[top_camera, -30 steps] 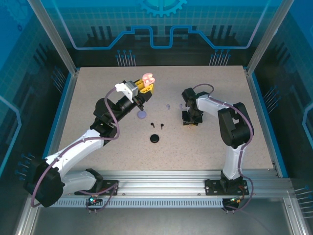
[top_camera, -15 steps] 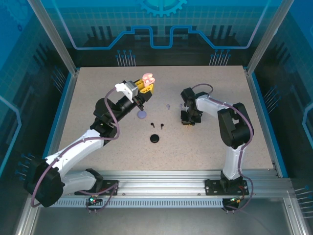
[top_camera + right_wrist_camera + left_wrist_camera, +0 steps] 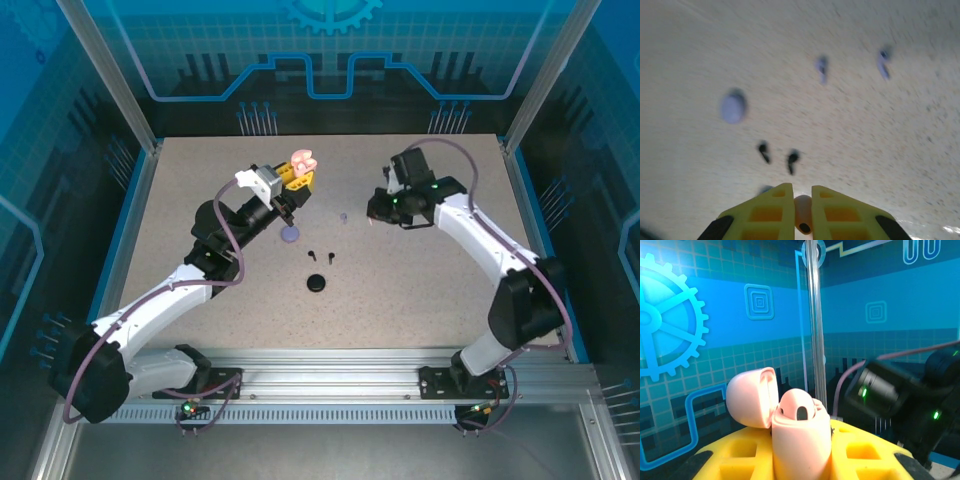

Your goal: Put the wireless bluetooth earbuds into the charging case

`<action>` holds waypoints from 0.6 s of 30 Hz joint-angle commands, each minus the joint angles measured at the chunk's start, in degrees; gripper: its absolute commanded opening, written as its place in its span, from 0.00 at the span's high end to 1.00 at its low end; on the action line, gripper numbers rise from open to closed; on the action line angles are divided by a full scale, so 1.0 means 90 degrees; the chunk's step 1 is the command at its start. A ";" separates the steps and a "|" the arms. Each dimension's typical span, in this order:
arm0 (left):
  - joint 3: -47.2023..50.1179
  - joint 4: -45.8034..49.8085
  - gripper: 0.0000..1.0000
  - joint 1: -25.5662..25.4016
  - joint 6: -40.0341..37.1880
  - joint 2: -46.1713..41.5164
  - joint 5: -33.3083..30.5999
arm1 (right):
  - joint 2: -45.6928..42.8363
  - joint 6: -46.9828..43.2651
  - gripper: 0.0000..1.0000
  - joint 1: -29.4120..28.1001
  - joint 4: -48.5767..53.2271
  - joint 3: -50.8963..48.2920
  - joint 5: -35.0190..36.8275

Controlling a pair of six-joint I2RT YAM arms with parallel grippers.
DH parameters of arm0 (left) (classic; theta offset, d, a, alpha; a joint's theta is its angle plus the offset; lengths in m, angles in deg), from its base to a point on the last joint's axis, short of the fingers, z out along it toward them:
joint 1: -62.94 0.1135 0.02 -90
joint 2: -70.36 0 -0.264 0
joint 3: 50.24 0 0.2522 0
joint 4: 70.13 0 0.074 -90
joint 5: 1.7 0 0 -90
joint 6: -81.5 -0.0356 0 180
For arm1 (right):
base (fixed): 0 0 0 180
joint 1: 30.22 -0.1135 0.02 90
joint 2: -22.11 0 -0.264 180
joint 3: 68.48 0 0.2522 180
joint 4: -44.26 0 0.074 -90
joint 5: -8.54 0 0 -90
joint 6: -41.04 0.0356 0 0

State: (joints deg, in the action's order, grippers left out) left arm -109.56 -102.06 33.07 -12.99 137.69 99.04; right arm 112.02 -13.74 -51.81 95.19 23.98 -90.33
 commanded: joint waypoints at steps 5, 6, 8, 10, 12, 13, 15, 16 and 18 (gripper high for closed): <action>-0.0152 -0.0176 1.00 -0.0041 0.0130 -0.0084 -0.0012 | -0.0743 0.0380 0.88 0.0065 -0.0522 0.1381 -0.0639; -0.0170 -0.0186 1.00 -0.0041 0.0141 -0.0069 -0.0002 | -0.0796 0.0406 0.88 0.0062 -0.0611 0.1579 -0.0682; -0.0199 -0.0190 1.00 -0.0048 0.0161 -0.0025 0.0005 | -0.0875 0.0466 0.87 0.0050 -0.0814 0.1876 -0.0780; -0.0235 -0.0200 1.00 -0.0060 0.0186 0.0004 0.0026 | -0.0925 0.0536 0.87 0.0036 -0.1015 0.2134 -0.0869; -0.0279 -0.0226 1.00 -0.0056 0.0213 0.0057 0.0027 | -0.0946 0.0611 0.87 0.0008 -0.1202 0.2381 -0.0953; -0.0296 -0.0234 1.00 -0.0053 0.0223 0.0081 0.0036 | -0.0952 0.0626 0.87 -0.0016 -0.1277 0.2473 -0.1001; -0.0335 -0.0254 1.00 -0.0069 0.0244 0.0133 0.0039 | -0.0937 0.0682 0.87 -0.0089 -0.1435 0.2649 -0.1057; -0.0352 -0.0264 1.00 -0.0070 0.0254 0.0154 0.0046 | -0.0930 0.0712 0.87 -0.0130 -0.1484 0.2718 -0.1080; -0.0377 -0.0297 1.00 -0.0072 0.0281 0.0193 0.0042 | -0.0916 0.0735 0.87 -0.0259 -0.1574 0.2833 -0.1072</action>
State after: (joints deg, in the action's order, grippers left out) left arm -110.74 -102.10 32.96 -11.44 138.96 99.09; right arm 104.04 -8.42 -52.57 83.78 47.35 -98.24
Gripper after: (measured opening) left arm 0.226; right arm 0.130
